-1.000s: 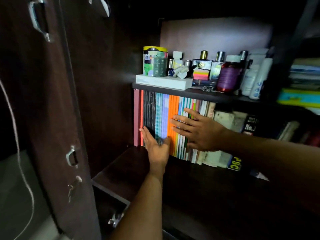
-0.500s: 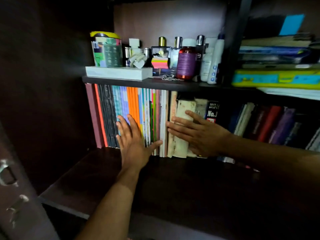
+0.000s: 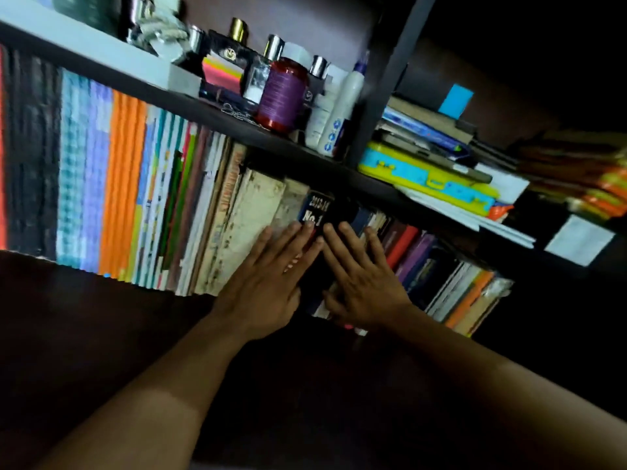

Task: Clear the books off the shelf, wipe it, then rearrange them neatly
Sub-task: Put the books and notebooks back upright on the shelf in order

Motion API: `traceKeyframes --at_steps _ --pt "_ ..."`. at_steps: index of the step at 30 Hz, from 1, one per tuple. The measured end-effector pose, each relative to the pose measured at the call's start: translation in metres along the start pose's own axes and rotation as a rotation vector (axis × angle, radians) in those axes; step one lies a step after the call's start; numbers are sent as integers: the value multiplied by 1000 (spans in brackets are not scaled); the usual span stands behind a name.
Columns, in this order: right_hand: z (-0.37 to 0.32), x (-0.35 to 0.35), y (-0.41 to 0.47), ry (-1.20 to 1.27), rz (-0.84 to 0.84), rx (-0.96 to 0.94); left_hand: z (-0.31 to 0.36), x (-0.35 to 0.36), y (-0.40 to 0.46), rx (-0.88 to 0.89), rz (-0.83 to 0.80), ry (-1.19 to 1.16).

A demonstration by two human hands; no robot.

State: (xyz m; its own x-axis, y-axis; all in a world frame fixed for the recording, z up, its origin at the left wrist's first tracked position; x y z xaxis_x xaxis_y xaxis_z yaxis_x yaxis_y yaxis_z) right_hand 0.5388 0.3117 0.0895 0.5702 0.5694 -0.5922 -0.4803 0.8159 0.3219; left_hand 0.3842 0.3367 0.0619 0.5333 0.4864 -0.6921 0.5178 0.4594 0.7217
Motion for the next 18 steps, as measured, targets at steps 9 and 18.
traceKeyframes --at_steps 9,18 --pt "-4 -14 -6 195 102 24 30 19 -11 252 -2 -9" --pt "-8 35 -50 202 -59 257 31 50 -11 206 -104 35"
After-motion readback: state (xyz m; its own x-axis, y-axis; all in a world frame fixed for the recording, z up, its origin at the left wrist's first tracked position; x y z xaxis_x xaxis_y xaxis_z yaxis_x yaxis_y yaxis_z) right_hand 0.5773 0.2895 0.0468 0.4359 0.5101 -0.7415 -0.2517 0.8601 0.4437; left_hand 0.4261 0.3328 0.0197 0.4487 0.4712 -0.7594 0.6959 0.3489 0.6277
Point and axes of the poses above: each hand's wrist, its own y-axis towards the middle knuckle, its own x-axis out of the palm, z = x × y, the point moved 6 cm from there along y, towards the middle knuckle, and after that the axes turned 8 degrees about -z, right-handed, at the moved point
